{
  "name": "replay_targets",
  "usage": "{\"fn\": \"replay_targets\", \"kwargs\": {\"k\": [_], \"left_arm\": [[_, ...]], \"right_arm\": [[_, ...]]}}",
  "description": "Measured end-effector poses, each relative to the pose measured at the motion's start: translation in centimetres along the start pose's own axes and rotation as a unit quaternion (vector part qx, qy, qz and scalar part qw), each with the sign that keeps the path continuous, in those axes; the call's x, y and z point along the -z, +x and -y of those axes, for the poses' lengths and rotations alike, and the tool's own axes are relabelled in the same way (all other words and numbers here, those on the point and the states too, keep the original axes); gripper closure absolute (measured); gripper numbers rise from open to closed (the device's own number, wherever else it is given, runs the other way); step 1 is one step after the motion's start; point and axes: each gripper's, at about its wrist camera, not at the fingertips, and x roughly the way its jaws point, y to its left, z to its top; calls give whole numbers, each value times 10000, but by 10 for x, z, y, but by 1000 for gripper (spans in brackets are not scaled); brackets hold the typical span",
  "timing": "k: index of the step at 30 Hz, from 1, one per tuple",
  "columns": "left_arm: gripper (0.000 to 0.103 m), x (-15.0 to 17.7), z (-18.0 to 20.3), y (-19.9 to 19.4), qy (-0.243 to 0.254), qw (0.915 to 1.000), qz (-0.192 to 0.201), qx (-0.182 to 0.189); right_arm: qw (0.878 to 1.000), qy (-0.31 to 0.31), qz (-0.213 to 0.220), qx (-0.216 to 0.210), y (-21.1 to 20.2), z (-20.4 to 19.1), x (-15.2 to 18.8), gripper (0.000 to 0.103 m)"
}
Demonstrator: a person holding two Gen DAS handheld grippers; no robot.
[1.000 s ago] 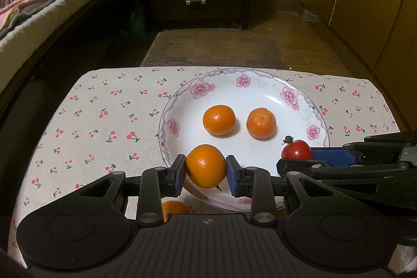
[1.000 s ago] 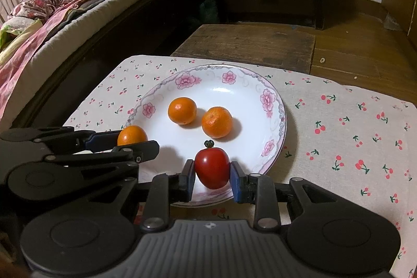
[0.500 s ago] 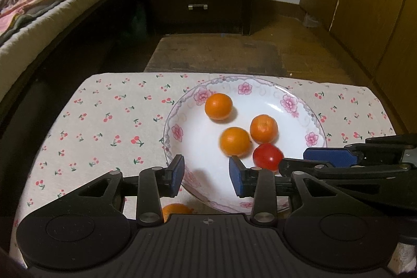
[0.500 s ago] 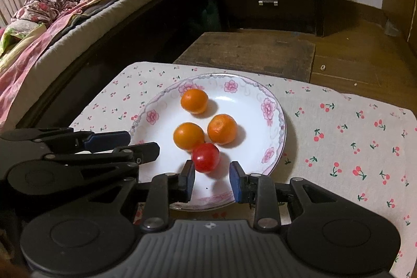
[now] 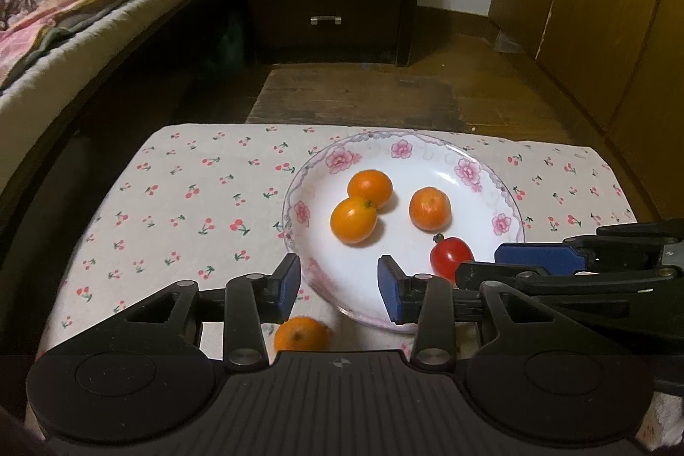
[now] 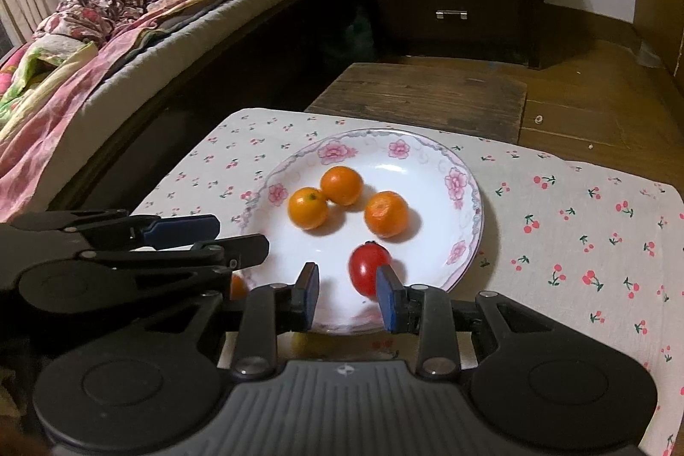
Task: Organize fruits
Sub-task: 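Withdraw both grippers from the plate toward the loose fruits on the cloth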
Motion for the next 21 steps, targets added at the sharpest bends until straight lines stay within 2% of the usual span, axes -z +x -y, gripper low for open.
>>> {"fn": "replay_targets", "kwargs": {"k": [21], "left_arm": [[52,32,-17,-27,-166,9998,-141,0]], "right_arm": [[9992,-120,-229,-295,-11,-30,30,72]]}}
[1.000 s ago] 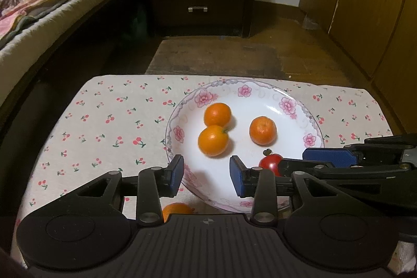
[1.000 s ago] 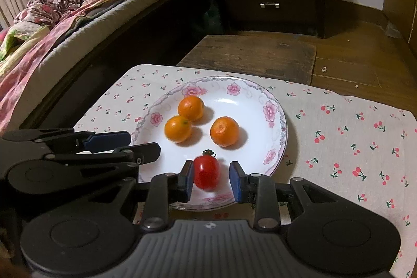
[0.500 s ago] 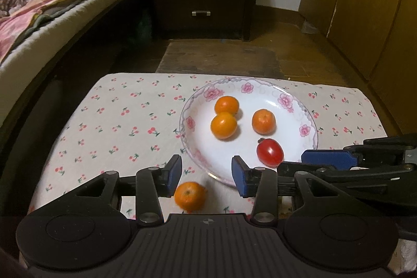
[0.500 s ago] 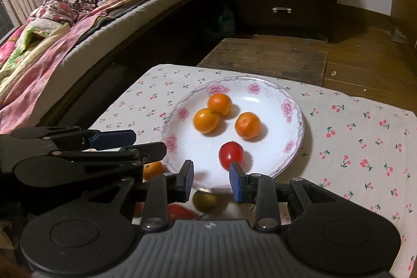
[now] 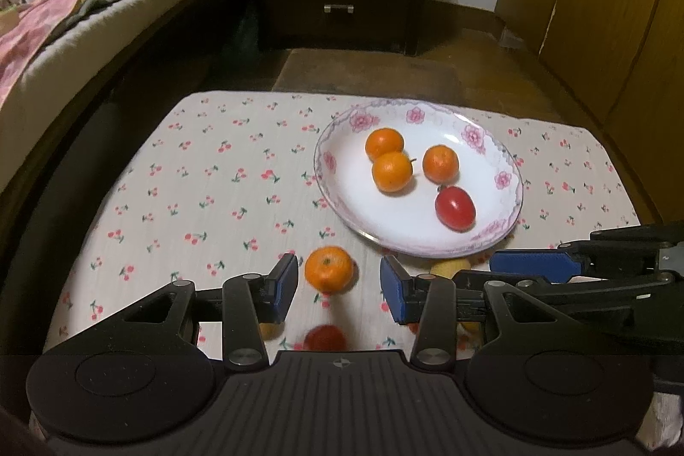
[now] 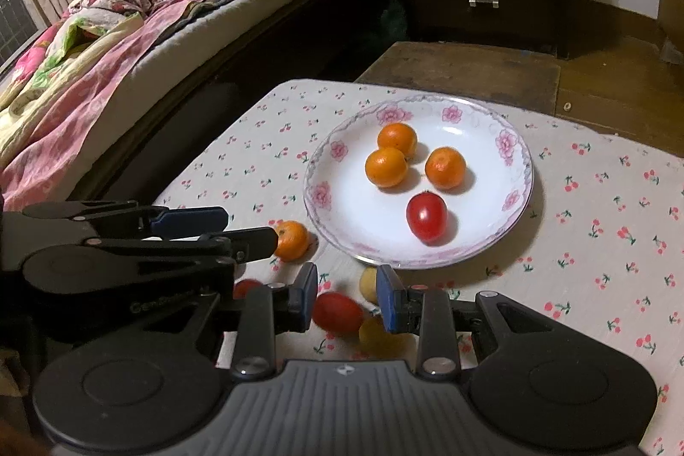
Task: Organize fruits
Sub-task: 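Withdraw both grippers from the plate toward the loose fruits on the cloth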
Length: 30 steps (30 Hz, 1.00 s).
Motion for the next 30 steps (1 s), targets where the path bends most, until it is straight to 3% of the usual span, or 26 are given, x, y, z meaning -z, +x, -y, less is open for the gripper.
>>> {"fn": "replay_targets", "kwargs": {"k": [30], "left_arm": [[52,24,-16,5,-330,9983,-457,124]], "right_arm": [[9982,-258,-463,-280,23,-8,9,72]]}}
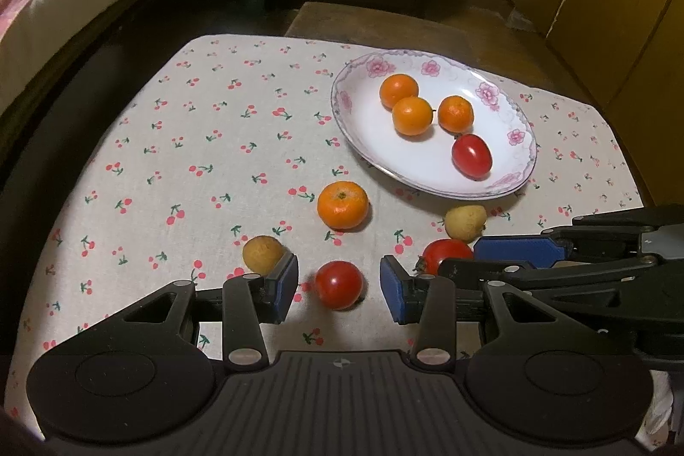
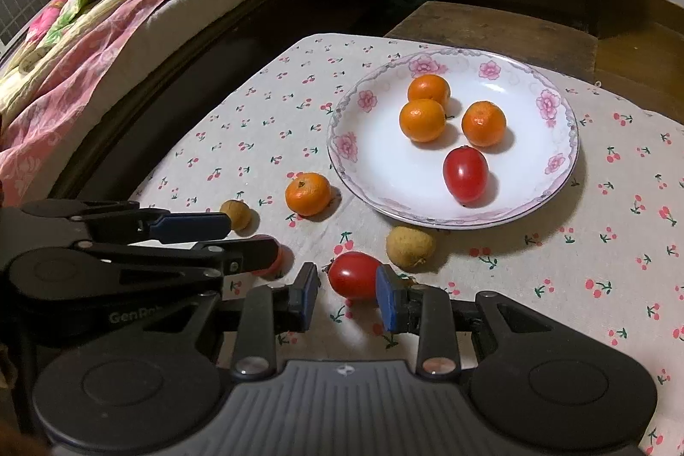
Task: Organize fruits
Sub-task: 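Withdraw both grippers from the plate toward the loose fruits on the cloth, then move the left gripper to a red tomato while the right gripper approaches a brown round fruit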
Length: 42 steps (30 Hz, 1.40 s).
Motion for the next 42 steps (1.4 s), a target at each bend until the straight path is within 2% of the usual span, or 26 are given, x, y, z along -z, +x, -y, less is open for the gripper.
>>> {"fn": "replay_targets", "kwargs": {"k": [21,35,42], "left_arm": [[49,7,-10,3,56,9998,-193,-58],[48,7,-5,2,197,9997,-164,24],[48,8,-2,4,242,9995,-188,79]], "right_arm": [[10000,-63,-18,-31,15,-3,-4,68],[9999,119,121,5,-8,11,-3,69],[9998,174,10,88,-7,19,4,69]]}}
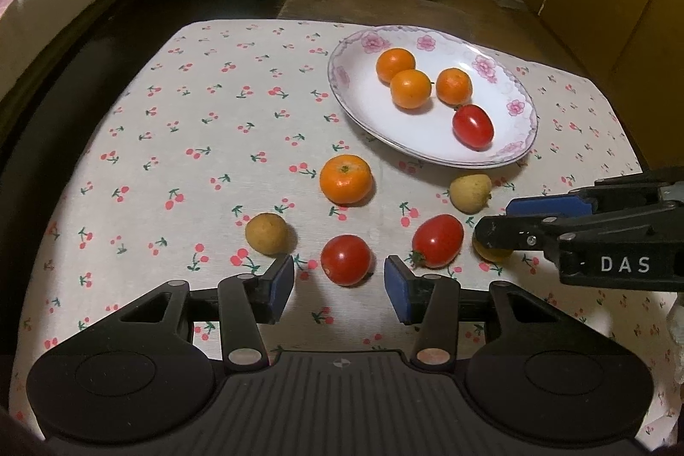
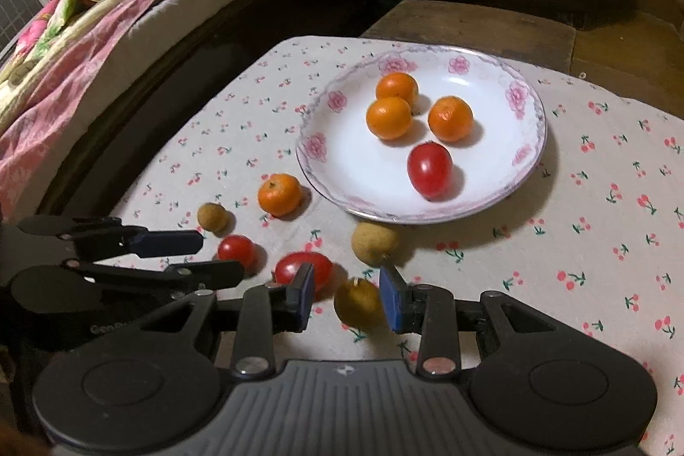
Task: Organize fruits
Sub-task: 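Move the left gripper to a red tomato while the right gripper approaches a brown round fruit, then close the left gripper on the red tomato while the right gripper closes on the brown fruit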
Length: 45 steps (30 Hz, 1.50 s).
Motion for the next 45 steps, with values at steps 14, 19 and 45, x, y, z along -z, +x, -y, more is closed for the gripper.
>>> {"fn": "replay_targets", "kwargs": {"k": [14,19,45], "left_arm": [[48,2,4,6,80,9999,-55,34],[48,2,5,5,98,9999,-31,87],[53,-4,23,23,514,9985,42,175]], "right_arm": [[9999,-88,-31,62,2,-1,1,68],[10000,-83,35,31,-2,-2,-1,68],[9995,-160,-231,150,9,0,9,68]]}}
